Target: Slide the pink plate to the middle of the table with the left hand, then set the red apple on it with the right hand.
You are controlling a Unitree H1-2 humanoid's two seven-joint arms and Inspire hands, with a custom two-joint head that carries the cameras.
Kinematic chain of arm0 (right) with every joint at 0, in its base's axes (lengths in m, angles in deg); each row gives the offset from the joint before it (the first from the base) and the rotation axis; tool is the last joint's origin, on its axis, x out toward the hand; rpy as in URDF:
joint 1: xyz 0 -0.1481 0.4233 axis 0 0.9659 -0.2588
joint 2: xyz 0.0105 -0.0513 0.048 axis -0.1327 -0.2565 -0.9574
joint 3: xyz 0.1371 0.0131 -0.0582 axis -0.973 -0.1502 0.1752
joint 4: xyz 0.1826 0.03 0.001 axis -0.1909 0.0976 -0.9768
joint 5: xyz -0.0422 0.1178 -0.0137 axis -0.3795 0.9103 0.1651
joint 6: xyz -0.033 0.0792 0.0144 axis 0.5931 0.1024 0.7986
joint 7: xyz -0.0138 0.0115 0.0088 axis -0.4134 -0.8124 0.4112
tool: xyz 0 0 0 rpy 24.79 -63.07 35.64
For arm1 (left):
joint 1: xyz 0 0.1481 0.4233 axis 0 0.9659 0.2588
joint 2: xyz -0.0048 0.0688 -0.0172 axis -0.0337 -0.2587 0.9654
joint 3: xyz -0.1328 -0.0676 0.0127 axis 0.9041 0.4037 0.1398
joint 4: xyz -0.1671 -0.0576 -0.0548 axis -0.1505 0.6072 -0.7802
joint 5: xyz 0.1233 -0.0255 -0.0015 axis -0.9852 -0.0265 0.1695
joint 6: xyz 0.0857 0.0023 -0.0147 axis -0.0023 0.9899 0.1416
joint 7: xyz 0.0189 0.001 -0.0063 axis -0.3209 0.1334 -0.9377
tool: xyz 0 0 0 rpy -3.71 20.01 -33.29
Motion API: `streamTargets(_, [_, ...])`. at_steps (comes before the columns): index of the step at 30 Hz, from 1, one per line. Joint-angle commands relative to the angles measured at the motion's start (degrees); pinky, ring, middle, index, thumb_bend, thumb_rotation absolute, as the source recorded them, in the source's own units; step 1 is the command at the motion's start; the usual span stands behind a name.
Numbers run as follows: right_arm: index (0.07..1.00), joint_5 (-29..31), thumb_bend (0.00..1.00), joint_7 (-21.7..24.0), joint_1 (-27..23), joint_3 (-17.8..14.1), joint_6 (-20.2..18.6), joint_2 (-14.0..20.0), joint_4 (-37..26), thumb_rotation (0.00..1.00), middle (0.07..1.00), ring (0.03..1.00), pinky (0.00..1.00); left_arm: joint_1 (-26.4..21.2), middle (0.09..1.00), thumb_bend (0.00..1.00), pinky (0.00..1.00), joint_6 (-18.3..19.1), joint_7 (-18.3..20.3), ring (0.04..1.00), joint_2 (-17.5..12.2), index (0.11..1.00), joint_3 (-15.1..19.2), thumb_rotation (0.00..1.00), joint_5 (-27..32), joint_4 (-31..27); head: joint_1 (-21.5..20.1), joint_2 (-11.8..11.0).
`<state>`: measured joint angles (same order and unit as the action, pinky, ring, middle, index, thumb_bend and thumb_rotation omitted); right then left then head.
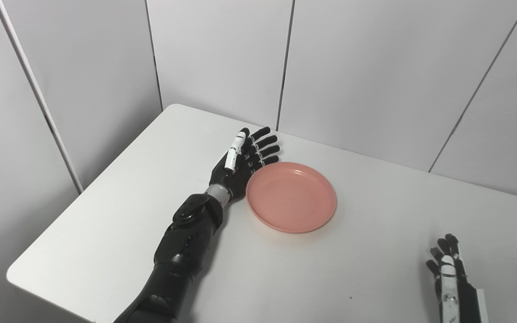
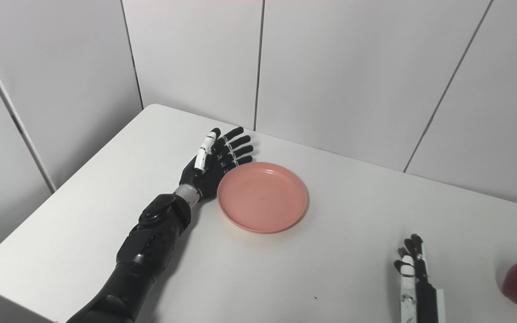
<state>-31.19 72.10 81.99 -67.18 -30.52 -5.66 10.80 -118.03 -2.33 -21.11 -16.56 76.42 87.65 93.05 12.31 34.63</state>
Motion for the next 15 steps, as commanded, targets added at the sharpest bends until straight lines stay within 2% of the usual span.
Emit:
streamTargets(1, [0.958,-0.98,0.16,-0.87,-0.88,0.25,1.65,-0.61,-0.74,1.00,0.949,0.933,0.92,3.13,0.807,0.33,0.78,3.25,-0.80,0.797,1.90,0.801,-1.08,1.00,-1.47,3.57,-0.04,-0.03])
streamTargets(15, [0.961,-2.21,0.18,-1.41,-0.92,0.29,-0.20,-1.41,-2.11,1.00,0.951,0.938,0.93,4.26,0.817,0.33,0.78,4.15,-0.98,0.811,4.29,0.804,-2.34,1.00,-1.51,2.66,-2.08,1.26])
